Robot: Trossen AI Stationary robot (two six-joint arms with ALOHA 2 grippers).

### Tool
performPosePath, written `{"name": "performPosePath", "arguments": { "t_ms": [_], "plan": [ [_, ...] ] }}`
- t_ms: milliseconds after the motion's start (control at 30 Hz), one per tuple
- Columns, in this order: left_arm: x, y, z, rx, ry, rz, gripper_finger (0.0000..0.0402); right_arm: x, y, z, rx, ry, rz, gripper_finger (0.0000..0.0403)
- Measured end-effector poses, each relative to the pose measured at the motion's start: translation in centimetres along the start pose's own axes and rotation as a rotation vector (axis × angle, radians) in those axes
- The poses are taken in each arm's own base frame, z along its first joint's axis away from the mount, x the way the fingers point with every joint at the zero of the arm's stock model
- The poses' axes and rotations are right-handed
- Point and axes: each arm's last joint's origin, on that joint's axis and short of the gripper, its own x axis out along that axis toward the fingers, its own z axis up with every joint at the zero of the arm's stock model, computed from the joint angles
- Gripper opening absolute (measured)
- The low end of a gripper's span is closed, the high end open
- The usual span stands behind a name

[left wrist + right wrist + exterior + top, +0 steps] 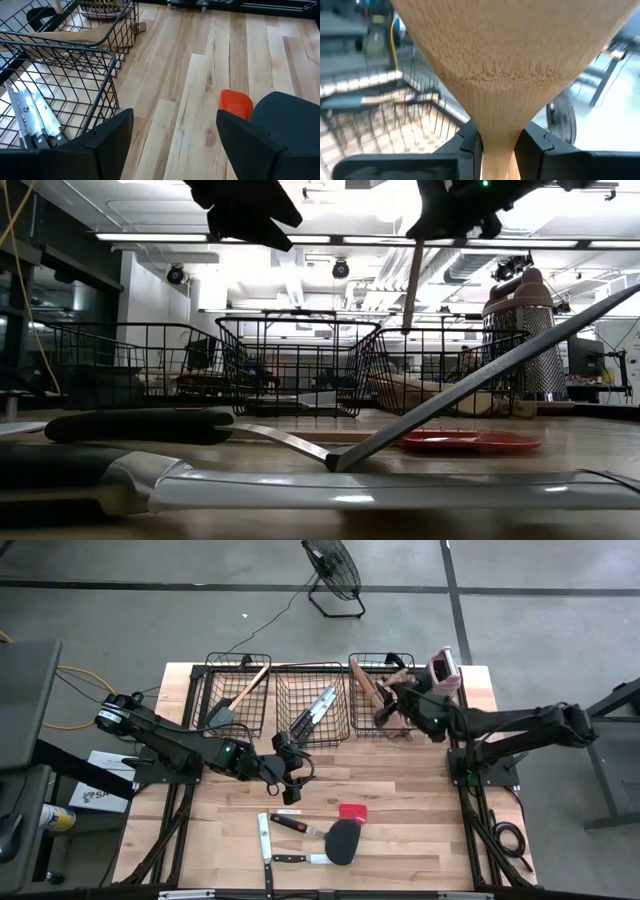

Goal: Pick & Place Kitchen Items
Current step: Put the brown serving spoon into the right black wire basket

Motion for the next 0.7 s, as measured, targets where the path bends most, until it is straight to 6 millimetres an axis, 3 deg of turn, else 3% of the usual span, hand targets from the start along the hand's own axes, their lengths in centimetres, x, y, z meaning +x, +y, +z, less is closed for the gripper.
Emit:
{"name": "performPosePath", "arguments": {
  "t_ms": [233,700],
  "plan": [
    [0.0,0.0,0.0,-0.010,0.000,0.000,0.0280,1.2,-2.3,2.5,0.018,0.209,0.061,0.0072],
    [0.0,0.0,0.0,-0.017,0.001,0.001,0.0280,3.3,-8.2,3.7,0.079,0.462,0.293,0.0072]
  ]
}}
